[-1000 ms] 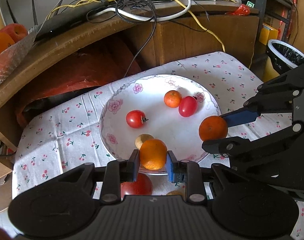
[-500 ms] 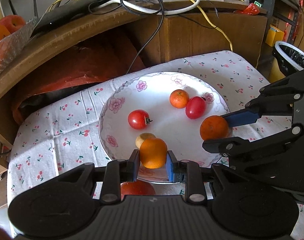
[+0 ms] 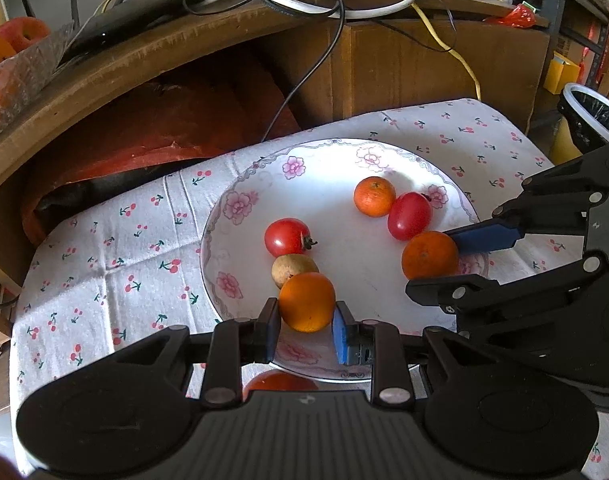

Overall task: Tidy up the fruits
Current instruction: 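Lower both tangerines into the bowl and open both tools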

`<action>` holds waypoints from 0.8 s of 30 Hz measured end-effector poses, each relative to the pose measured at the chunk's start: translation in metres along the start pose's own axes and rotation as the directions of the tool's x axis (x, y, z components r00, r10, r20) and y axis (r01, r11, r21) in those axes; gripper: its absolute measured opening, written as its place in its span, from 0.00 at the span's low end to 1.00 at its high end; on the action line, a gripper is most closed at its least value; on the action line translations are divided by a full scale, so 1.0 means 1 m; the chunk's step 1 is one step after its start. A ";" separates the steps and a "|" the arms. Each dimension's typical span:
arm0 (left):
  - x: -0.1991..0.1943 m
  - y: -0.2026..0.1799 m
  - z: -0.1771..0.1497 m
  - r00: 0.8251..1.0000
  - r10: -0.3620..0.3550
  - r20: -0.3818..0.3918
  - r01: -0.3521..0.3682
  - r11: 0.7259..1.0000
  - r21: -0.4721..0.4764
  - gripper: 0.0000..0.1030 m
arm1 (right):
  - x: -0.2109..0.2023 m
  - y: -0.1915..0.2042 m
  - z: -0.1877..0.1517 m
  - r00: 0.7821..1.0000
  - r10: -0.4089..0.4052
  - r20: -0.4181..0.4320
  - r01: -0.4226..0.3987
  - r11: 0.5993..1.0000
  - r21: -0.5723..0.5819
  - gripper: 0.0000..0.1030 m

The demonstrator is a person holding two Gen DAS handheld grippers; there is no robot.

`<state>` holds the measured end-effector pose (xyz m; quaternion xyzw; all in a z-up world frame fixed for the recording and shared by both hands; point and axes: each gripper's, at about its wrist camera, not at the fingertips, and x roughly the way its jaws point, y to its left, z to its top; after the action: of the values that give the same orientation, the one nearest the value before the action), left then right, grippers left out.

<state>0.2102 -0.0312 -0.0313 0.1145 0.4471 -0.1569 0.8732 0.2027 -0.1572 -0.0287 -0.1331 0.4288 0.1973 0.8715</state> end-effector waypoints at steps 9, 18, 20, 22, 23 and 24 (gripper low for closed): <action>0.003 0.002 0.003 1.000 0.010 0.001 -0.010 1.000 -0.007 0.34 | 0.004 -0.001 0.001 1.000 0.002 0.010 -0.002 1.000 -0.003 0.29; 0.002 0.002 0.002 1.000 0.016 0.003 -0.016 1.000 -0.002 0.35 | 0.004 -0.001 0.001 1.000 0.006 0.016 -0.006 1.000 -0.006 0.29; 0.002 0.002 0.002 1.000 0.017 0.004 -0.017 1.000 0.000 0.35 | 0.003 -0.001 0.001 1.000 0.006 0.017 -0.006 1.000 -0.006 0.29; 0.002 0.002 0.002 1.000 0.019 0.005 -0.019 1.000 0.002 0.35 | 0.003 -0.001 0.001 1.000 0.006 0.017 -0.006 1.000 -0.006 0.30; 0.001 0.002 0.002 1.000 0.019 0.005 -0.019 1.000 0.002 0.36 | 0.003 -0.001 0.001 1.000 0.006 0.017 -0.006 1.000 -0.006 0.30; 0.001 0.002 0.002 1.000 0.020 0.005 -0.020 1.000 0.002 0.36 | 0.002 0.000 0.001 1.000 0.006 0.017 -0.006 1.000 -0.006 0.30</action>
<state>0.2127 -0.0301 -0.0309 0.1195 0.4434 -0.1490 0.8757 0.2047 -0.1565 -0.0299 -0.1329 0.4212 0.2022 0.8741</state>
